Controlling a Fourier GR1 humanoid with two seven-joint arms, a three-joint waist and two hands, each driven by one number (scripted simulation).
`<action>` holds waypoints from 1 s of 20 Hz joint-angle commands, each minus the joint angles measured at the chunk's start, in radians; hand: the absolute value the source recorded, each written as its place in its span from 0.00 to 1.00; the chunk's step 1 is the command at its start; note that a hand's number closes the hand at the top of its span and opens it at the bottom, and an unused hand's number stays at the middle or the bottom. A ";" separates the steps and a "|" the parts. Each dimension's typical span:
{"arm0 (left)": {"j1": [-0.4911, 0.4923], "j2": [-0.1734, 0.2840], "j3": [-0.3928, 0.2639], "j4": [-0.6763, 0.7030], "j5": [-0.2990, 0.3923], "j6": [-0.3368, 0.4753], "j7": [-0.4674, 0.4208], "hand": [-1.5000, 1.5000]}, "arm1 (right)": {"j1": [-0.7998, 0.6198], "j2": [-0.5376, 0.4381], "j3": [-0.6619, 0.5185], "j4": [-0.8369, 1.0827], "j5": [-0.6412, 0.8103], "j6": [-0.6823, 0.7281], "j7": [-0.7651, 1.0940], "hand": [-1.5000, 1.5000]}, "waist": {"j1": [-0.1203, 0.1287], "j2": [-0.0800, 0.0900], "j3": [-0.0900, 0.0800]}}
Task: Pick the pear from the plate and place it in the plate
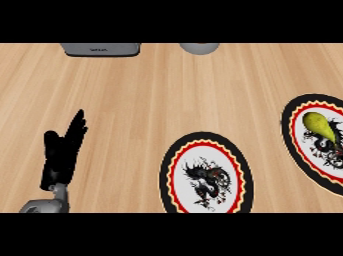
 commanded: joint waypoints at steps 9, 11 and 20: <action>-0.043 -0.021 0.018 0.029 -0.024 0.027 0.010 0.50 | -0.014 -0.109 -0.003 0.234 -0.017 -0.023 -0.117 0.00 | 0.000 0.001 0.001; -0.005 0.018 0.049 0.026 0.023 -0.037 -0.015 0.50 | 0.006 -0.098 0.017 0.230 -0.010 -0.045 -0.141 0.00 | -0.001 0.000 0.000; 0.016 0.010 0.049 0.050 0.013 -0.038 -0.072 0.50 | 0.005 -0.178 -0.035 0.378 -0.058 -0.047 -0.236 0.00 | 0.003 0.002 0.001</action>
